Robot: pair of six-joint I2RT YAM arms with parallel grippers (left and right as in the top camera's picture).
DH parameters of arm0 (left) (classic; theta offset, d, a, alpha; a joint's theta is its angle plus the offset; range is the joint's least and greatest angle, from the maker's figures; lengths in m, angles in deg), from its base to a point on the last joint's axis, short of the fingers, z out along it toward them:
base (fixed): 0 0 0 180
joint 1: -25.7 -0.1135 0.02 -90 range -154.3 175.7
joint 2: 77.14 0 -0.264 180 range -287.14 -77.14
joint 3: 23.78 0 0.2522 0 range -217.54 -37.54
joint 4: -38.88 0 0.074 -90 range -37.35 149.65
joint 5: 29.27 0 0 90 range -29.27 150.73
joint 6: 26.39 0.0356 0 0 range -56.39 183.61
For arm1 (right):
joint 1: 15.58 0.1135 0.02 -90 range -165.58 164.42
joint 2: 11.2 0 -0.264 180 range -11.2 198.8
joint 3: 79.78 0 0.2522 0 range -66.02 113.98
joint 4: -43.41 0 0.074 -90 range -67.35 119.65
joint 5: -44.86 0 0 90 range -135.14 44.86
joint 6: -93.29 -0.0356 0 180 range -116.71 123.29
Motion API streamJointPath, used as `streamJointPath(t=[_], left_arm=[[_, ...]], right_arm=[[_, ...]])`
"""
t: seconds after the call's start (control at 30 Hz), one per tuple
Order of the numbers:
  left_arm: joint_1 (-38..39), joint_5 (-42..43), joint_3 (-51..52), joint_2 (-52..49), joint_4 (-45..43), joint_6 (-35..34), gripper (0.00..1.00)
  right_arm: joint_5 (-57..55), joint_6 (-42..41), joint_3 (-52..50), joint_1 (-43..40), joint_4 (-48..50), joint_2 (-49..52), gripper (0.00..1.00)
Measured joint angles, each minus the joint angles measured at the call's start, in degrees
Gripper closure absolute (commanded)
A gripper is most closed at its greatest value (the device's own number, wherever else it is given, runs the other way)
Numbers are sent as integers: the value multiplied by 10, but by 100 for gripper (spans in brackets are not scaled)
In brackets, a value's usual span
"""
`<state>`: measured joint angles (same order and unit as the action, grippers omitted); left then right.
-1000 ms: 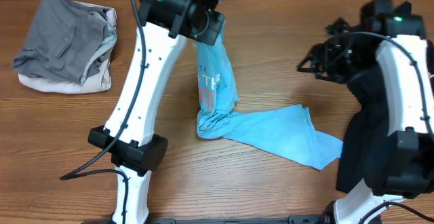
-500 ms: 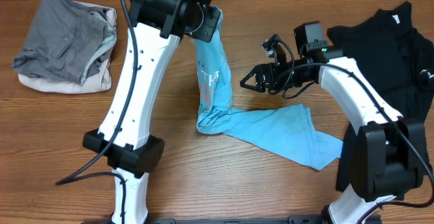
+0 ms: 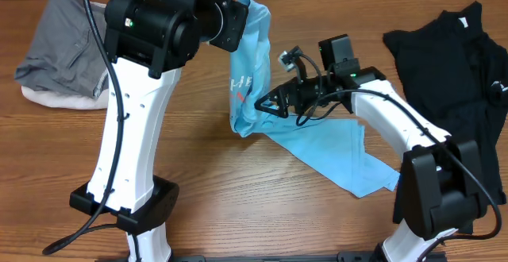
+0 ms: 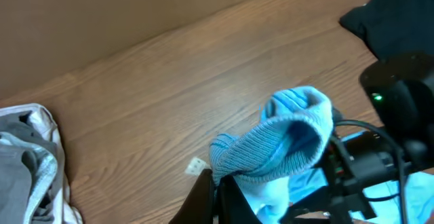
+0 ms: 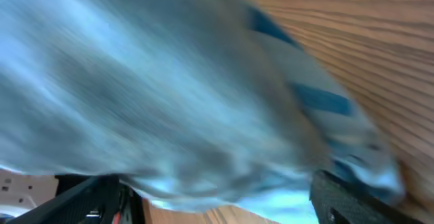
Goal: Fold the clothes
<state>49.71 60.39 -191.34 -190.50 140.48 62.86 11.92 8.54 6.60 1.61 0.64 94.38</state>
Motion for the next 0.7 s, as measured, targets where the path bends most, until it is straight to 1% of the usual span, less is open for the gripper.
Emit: streamJointPath(t=[0.03,0.1,0.27,0.3,0.37,0.43,0.5,0.7], left_arm=[[0,2,0,0,3,0,96],[0,4,0,0,7,0,96],[0,2,0,0,9,0,96],[0,-1,0,0,9,0,96],[0,-4,0,0,9,0,96],[0,-5,0,0,9,0,96],[0,-6,0,0,9,0,96],[0,-7,0,0,9,0,96]], right_arm=[[2,-2,0,4,11,0,48],[6,-15,0,7,26,0,95],[14,-45,0,-8,40,0,96],[15,-49,0,-14,40,0,85],[16,-56,0,-28,42,0,44],[14,-59,0,-39,51,0,25],[9,-60,0,-49,61,0,19],[-4,-61,0,-56,89,0,12]])
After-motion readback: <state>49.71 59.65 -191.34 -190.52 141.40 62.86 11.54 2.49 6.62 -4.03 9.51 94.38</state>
